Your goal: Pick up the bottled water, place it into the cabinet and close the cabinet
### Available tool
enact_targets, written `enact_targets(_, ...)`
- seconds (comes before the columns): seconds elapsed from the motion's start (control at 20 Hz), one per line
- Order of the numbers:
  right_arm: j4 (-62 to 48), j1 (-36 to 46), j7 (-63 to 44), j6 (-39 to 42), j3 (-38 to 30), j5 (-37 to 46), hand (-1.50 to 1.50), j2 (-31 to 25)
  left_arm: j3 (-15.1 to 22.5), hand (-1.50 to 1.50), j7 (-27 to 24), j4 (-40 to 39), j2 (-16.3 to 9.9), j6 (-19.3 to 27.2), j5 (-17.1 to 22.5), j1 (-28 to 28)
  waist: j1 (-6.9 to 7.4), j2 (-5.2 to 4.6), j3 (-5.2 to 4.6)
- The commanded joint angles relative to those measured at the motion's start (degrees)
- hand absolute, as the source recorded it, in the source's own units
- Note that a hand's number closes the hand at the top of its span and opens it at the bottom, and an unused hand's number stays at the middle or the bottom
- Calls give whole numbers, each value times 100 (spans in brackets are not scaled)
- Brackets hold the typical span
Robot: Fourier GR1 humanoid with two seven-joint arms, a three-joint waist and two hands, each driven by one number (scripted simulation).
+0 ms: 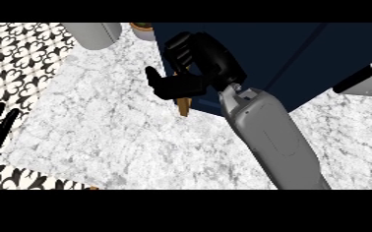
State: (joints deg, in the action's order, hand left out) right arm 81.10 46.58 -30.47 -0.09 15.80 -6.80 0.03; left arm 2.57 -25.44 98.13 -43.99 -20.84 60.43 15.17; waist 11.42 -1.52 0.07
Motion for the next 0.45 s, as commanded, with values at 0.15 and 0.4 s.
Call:
enact_targets(0.15, -1194, 882, 505, -1117, -671, -276, -150, -3, -154, -150, -44, -153, -13, -116, 75, 15, -127, -88, -24)
enact_targets(0.4, -1567, 1165, 588, -1355, -541, -522, -150, -3, -144, -150, -71, -166, 15, -187, 19, 152, -104, -80, -27)
